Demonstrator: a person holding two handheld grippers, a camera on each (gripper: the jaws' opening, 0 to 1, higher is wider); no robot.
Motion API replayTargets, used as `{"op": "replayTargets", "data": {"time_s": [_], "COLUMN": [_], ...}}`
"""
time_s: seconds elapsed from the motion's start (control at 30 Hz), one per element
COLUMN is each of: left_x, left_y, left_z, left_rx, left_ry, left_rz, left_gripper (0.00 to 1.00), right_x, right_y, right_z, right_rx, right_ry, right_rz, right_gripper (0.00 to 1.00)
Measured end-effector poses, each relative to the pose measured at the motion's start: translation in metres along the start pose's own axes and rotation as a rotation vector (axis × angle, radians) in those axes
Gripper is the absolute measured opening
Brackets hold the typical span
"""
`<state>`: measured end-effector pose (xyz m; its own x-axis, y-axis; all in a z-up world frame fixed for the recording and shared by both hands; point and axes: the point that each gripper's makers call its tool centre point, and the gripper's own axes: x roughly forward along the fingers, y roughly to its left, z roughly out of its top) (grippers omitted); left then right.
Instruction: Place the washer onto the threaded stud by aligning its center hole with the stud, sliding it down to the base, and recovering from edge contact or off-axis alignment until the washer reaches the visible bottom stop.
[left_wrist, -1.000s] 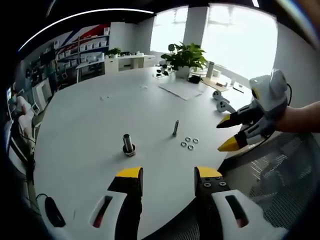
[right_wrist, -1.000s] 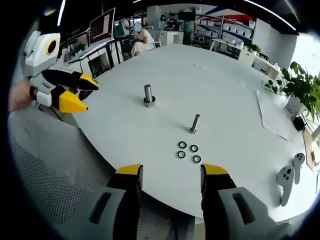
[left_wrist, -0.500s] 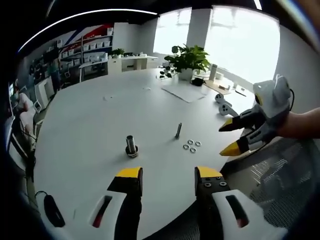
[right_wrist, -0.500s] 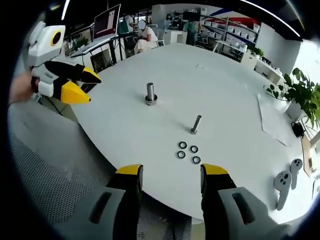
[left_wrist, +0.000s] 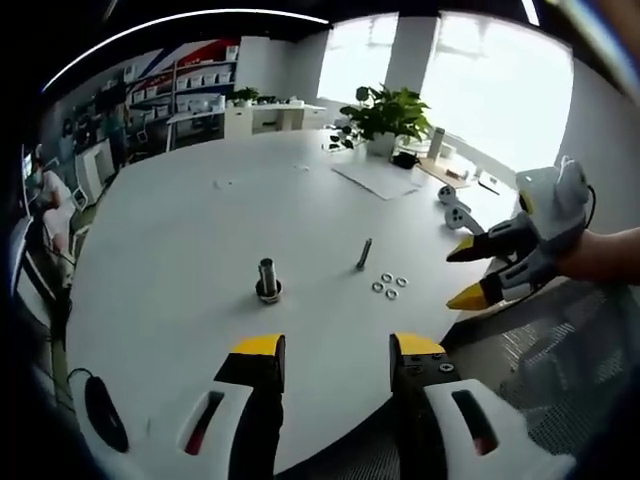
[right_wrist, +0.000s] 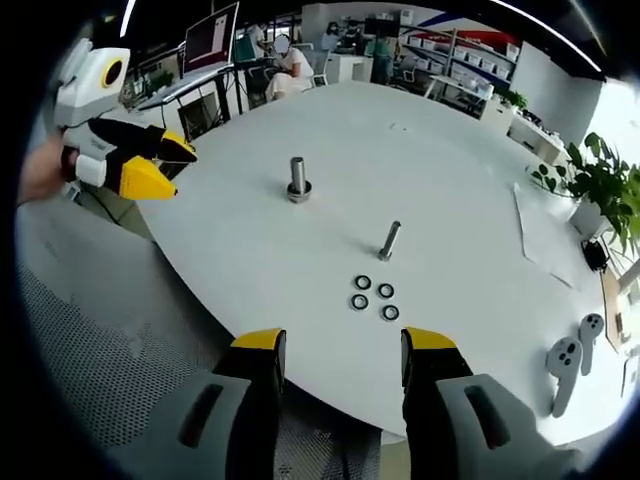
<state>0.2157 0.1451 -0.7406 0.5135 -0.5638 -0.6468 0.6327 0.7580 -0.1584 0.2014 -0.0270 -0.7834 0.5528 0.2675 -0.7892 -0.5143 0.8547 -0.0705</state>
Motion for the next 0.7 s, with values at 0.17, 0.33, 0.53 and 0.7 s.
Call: {"op": "replayTargets", "data": {"time_s": [0.17, 0.33, 0.53, 0.7], "left_x": [0.004, 0.003, 0.003, 0.004], "left_y": [-0.004, -0.004, -0.005, -0.007], "left_z": [-0.021, -0.018, -0.018, -0.019], "left_rx": [0.033, 0.03, 0.028, 0.027], "left_ry": [0.095, 0.083, 0.084, 0.086], "left_rz": [-0.008, -0.01, -0.018, -0.025], "left_gripper": [0.41, 0.42, 0.42, 0.42], "right_x": [-0.001, -0.001, -0.001, -0.001], "right_y": [0.001, 0.002, 0.001, -0.001], "right_z": [0.0, 0.001, 0.0, -0.001], "right_rx": [0.0, -0.012, -0.005, 0.007], "right_ry": [0.002, 0.001, 0.002, 0.003], "right_rz": [-0.002, 0.0, -0.002, -0.006], "right_gripper": [0.49, 0.49, 0.49, 0.49]}}
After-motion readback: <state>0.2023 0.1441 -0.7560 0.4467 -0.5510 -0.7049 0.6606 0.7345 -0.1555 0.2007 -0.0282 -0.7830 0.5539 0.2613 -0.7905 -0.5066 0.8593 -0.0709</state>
